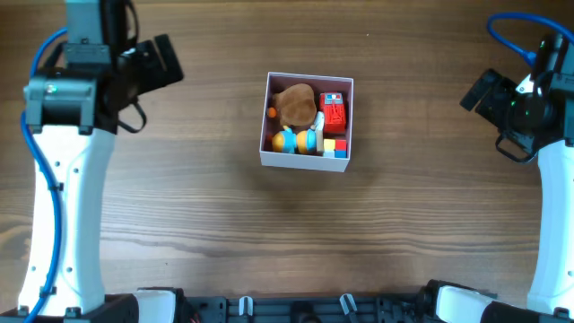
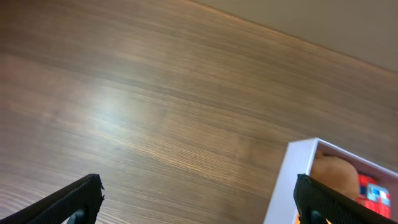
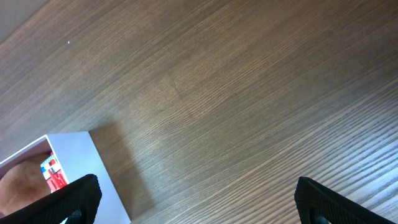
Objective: Pack container
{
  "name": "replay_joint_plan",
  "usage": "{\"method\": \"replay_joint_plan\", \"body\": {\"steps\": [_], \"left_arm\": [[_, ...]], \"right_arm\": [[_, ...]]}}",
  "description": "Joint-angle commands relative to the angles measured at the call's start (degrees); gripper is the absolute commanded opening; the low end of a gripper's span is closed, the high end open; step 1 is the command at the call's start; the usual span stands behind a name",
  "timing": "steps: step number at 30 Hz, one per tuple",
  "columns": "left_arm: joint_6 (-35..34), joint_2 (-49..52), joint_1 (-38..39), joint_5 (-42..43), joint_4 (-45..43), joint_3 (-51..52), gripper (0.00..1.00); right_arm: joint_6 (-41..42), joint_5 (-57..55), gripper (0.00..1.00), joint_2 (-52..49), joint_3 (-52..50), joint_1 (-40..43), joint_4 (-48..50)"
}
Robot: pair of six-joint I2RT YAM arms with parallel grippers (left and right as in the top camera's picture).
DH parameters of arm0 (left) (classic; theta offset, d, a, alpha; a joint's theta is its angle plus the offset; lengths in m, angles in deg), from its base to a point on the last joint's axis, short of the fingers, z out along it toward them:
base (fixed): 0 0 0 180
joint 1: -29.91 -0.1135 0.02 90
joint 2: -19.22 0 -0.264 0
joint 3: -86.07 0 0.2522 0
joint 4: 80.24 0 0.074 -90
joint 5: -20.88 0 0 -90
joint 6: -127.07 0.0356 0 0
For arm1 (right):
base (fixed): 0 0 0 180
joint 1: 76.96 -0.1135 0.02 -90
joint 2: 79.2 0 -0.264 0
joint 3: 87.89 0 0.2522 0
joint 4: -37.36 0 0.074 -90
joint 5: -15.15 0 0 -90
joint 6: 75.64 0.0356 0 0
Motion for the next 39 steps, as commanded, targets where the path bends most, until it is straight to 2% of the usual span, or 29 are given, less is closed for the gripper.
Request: {"method": "replay_joint_plan", "body": {"steps": [1, 9, 15, 19, 23, 27, 32, 35, 39], "left_arm": [[-0.1, 0.3, -2.0, 1.5, 0.2, -0.1, 1.0], [-0.1, 0.3, -2.1, 1.5, 0.2, -0.1, 1.0], [-0.1, 0.3, -2.1, 1.5, 0.2, -0.1, 1.0], [-0.1, 0.3, -2.1, 1.5, 0.2, -0.1, 1.0], [-0.1, 0.3, -2.1, 1.5, 0.2, -0.1, 1.0], [-0.1, 0.3, -2.1, 1.5, 0.2, -0.1, 1.0], [-0.1, 0.3, -2.1, 1.5, 0.2, -0.1, 1.0], [-0.1, 0.3, -2.1, 1.5, 0.2, -0.1, 1.0], [-0.1, 0.3, -2.1, 1.5, 0.2, -0.1, 1.0]], "right_arm": [[0.1, -0.3, 1.0, -0.4, -0.4, 0.2, 0.2], [0.1, -0.3, 1.0, 5.0, -0.4, -3.3, 0.2], [0.1, -0.3, 1.0, 16.5, -0.4, -12.6, 0.2], [-4.7, -4.3, 1.0, 25.7, -2.3, -13.4, 1.5], [-15.1, -2.4, 1.0, 35.5, -11.6, -11.9, 12.9], [-24.0, 1.8, 1.0, 46.2, -25.9, -11.1, 25.7], [-25.0, 4.2, 1.0, 59.0, -44.5, -11.1, 33.2], [-24.9, 5.5, 1.0, 66.2, -54.7, -11.1, 33.4], [-24.9, 6.2, 1.0, 72.6, -63.1, -11.1, 33.8]]}}
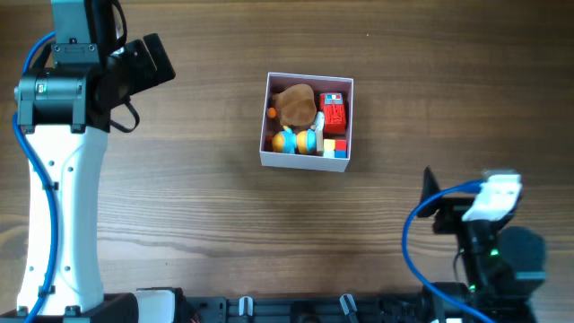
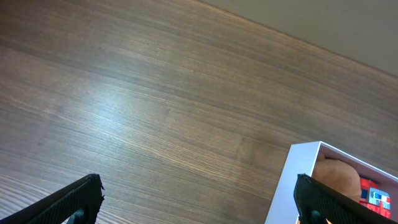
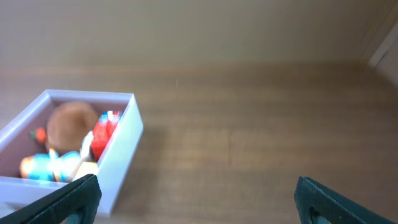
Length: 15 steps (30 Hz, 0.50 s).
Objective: Pack container
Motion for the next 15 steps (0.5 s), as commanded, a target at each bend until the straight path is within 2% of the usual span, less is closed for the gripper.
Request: {"method": "replay_joint_plan", "body": {"steps": [1, 15], "left_arm": [[-0.1, 0.3, -0.4, 0.5, 0.0, -0.1, 1.0], [-0.1, 0.3, -0.4, 0.5, 0.0, -0.1, 1.0]], "right_arm": [[-1.2, 2.3, 1.0, 6.3, -6.8, 0.2, 0.7], [-1.2, 2.4, 1.0, 11.4, -18.4, 0.2, 4.3]]}}
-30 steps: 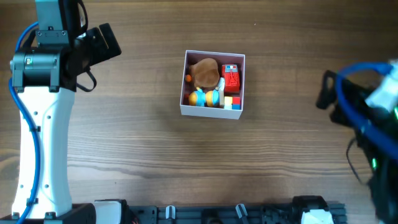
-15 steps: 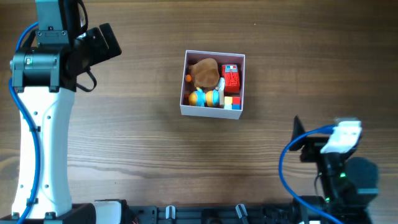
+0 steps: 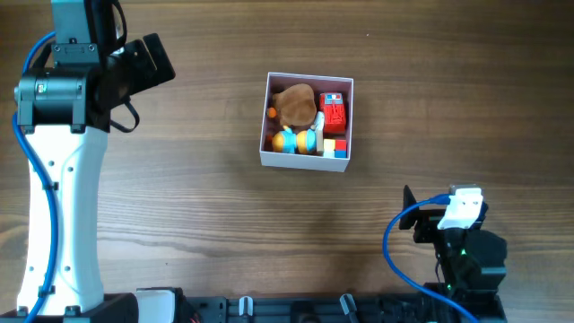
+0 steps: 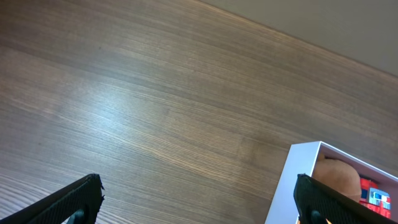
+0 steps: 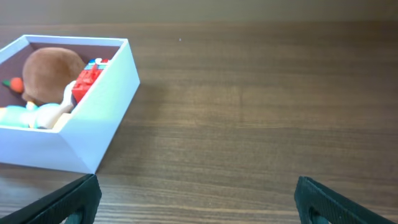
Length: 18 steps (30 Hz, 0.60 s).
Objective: Pack container
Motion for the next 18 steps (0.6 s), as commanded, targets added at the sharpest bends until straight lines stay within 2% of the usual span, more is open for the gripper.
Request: {"method": "replay_joint_plan", "body": {"steps": [1, 5, 18], "left_arm": [[-0.1, 0.3, -0.4, 0.5, 0.0, -0.1, 1.0], [-0.1, 0.3, -0.4, 0.5, 0.0, -0.1, 1.0], [-0.1, 0.3, -0.4, 0.5, 0.0, -0.1, 1.0]], "right_arm": [[-0.7, 0.9, 1.0, 2.3, -3.3, 0.2, 2.6], [-0.7, 0.9, 1.0, 3.0, -4.5, 0.2, 5.4], [-0.8, 0.9, 1.0, 3.0, -4.5, 0.2, 5.4]]}}
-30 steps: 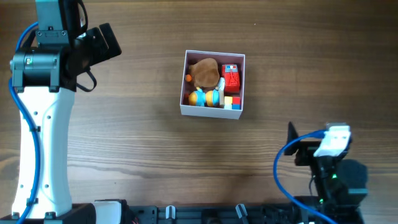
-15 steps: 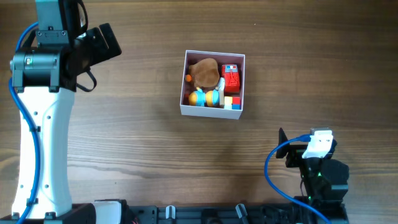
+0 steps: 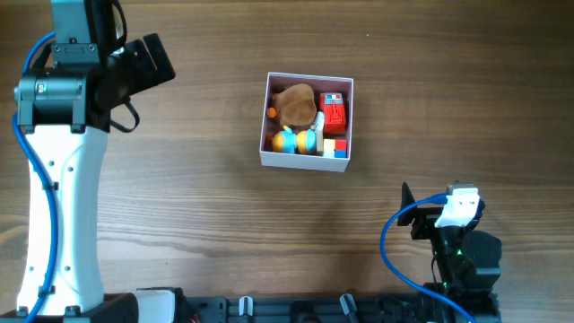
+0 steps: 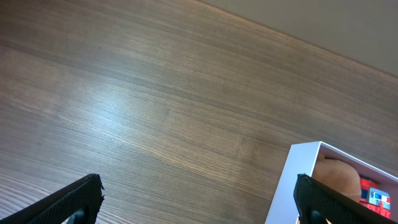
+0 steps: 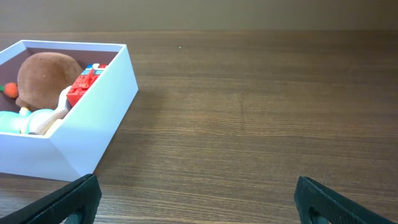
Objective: Pack container
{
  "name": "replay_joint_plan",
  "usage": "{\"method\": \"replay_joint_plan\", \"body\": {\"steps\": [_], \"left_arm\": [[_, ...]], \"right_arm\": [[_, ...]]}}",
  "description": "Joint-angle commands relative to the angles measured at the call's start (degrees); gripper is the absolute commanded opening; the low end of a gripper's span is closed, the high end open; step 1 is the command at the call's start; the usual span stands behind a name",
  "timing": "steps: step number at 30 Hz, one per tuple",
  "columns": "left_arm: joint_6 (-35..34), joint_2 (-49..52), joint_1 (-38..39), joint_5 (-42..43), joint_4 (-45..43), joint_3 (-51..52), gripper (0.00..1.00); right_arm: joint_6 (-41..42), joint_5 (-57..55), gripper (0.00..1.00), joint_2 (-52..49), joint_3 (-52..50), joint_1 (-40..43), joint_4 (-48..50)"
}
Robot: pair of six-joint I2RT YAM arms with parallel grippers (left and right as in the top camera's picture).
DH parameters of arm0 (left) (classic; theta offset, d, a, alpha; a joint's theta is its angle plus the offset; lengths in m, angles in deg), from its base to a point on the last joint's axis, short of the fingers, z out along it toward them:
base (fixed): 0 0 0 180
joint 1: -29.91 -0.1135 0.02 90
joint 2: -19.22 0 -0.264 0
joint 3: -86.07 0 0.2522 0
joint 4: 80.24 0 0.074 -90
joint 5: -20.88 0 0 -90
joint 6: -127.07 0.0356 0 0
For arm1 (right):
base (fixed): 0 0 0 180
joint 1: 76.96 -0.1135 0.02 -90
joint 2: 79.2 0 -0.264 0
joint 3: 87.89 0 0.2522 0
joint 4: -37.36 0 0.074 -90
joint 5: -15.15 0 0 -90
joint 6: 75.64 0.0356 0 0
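Observation:
A white square box [image 3: 306, 160] sits mid-table, holding a brown plush lump [image 3: 294, 105], a red block toy [image 3: 334, 112] and a blue-and-orange toy [image 3: 296, 141]. The box also shows at the left in the right wrist view [image 5: 93, 130] and at the lower right in the left wrist view [image 4: 286, 180]. My left gripper [image 4: 196, 202] is raised at the far left, open and empty. My right gripper [image 5: 196, 199] is low at the near right edge, open and empty, facing the box.
Bare wooden tabletop [image 3: 197, 215] surrounds the box. The left arm's white column [image 3: 58, 206] runs down the left side. The folded right arm [image 3: 457, 242] with its blue cable sits at the near right edge.
The right arm has settled very slightly; its view of the box has shifted a little lower and closer. The left arm and the box are unchanged.
At first both arms were raised at the table's far corners, open, with the box filled. Then the right arm was down at the near right edge, folded low, and the left arm had shifted slightly left. The right arm has since settled there.

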Motion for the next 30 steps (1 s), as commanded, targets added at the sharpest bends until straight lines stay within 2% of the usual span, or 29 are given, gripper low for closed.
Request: {"method": "replay_joint_plan", "body": {"steps": [1, 13, 17, 20, 24, 30], "left_arm": [[-0.1, 0.3, -0.4, 0.5, 0.0, -0.1, 1.0], [-0.1, -0.7, 0.0, 0.5, 0.3, -0.1, 1.0], [2.1, -5.0, 0.4, -4.4, 3.3, -0.1, 1.0], [2.0, -11.0, 0.2, -5.6, 1.5, 2.3, 1.0], [2.0, -21.7, 0.1, -5.5, -6.5, 12.0, 1.0], [1.8, -39.8, 0.1, -2.6, -18.2, 37.7, 1.0]], "right_arm": [[-0.6, 0.9, 1.0, 0.9, -0.4, 0.2, 0.5], [-0.6, 0.9, 1.0, 0.9, -0.4, 0.2, 0.5], [-0.6, 0.9, 1.0, 0.9, -0.4, 0.2, 0.5], [-0.6, 0.9, 1.0, 0.9, -0.4, 0.2, 0.5], [-0.6, 0.9, 1.0, 0.9, -0.4, 0.2, 0.5], [-0.6, 0.9, 1.0, 0.9, -0.4, 0.2, 0.5]]}}
